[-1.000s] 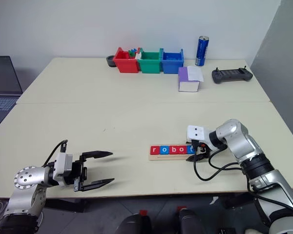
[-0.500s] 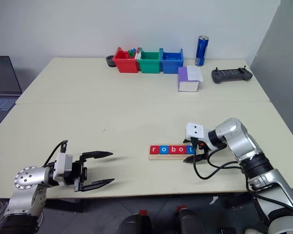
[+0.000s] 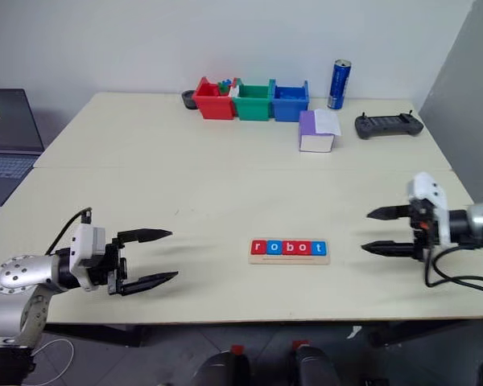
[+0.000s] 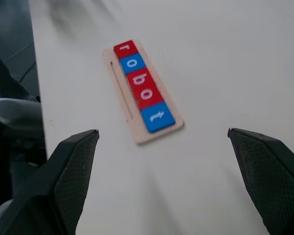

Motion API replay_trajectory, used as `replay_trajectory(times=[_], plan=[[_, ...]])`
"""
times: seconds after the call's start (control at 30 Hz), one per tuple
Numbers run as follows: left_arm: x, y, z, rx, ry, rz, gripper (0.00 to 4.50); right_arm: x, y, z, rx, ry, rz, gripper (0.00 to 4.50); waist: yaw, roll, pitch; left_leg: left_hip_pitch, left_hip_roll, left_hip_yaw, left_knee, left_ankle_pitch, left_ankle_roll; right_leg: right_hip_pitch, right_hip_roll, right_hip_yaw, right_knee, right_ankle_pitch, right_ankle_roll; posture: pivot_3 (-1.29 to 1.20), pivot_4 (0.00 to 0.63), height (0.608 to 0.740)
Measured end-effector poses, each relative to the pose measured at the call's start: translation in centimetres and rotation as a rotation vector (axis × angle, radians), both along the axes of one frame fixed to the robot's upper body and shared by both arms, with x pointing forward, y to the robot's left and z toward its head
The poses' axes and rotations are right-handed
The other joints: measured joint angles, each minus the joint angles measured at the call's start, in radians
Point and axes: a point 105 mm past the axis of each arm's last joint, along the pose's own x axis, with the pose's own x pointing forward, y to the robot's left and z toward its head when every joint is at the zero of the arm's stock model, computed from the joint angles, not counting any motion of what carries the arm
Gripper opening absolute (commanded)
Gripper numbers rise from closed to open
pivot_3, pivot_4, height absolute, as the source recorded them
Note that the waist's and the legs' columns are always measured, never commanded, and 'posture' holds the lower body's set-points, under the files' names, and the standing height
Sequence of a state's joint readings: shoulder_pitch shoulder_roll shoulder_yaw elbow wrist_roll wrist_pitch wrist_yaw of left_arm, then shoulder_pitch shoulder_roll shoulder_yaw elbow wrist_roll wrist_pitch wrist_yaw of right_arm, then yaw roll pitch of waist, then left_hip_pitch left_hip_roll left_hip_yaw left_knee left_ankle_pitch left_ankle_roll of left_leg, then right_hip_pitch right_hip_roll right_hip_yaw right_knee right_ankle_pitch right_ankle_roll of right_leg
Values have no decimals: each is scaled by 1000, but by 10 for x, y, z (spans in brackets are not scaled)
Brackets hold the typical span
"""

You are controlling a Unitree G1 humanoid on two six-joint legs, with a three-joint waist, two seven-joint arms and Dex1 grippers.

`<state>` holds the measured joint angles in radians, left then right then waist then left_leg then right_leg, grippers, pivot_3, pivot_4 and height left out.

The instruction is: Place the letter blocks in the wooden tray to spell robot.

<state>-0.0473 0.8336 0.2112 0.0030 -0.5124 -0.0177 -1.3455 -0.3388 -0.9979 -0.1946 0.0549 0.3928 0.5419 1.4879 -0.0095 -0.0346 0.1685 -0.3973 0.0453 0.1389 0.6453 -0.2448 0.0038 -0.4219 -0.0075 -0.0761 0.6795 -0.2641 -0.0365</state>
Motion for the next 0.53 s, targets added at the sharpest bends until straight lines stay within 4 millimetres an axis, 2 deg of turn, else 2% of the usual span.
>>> replay_trajectory(times=[0.07, 0.13, 0.33, 0.43, 0.53], plan=[[-2, 5, 4, 6, 14, 19, 4500, -4, -13, -2, 13, 16, -37, 4479, -1, 0, 0, 1, 0, 0, 0, 0, 0, 0, 0, 0, 1, 0, 0, 0, 150, 740], [-1, 10, 11, 15, 2, 42, 4500, -4, -17, -2, 20, 0, -43, 4479, -2, 0, 0, 1, 1, 0, 0, 0, 0, 0, 1, 0, 1, 0, 0, 0, 150, 740], [11, 14, 30, -48, -7, 148, 4500, 0, -20, -5, 17, -8, -43, 4479, 5, 0, 0, 0, 0, 0, 0, 0, 0, 0, 1, 0, 1, 0, 0, 0, 150, 740], [13, 9, 40, -76, -27, 151, 4500, 1, -18, -4, 14, -15, -34, 4479, 6, 0, 0, -1, 0, 0, 0, 0, 0, 0, 1, 0, 0, 0, 0, 0, 150, 740], [12, 6, 42, -87, -17, 139, 4500, 1, -18, -3, 13, -16, -32, 4479, 6, 0, 0, 0, 0, 0, 0, 0, 0, 0, 1, 0, 0, 0, 0, 0, 150, 740]])
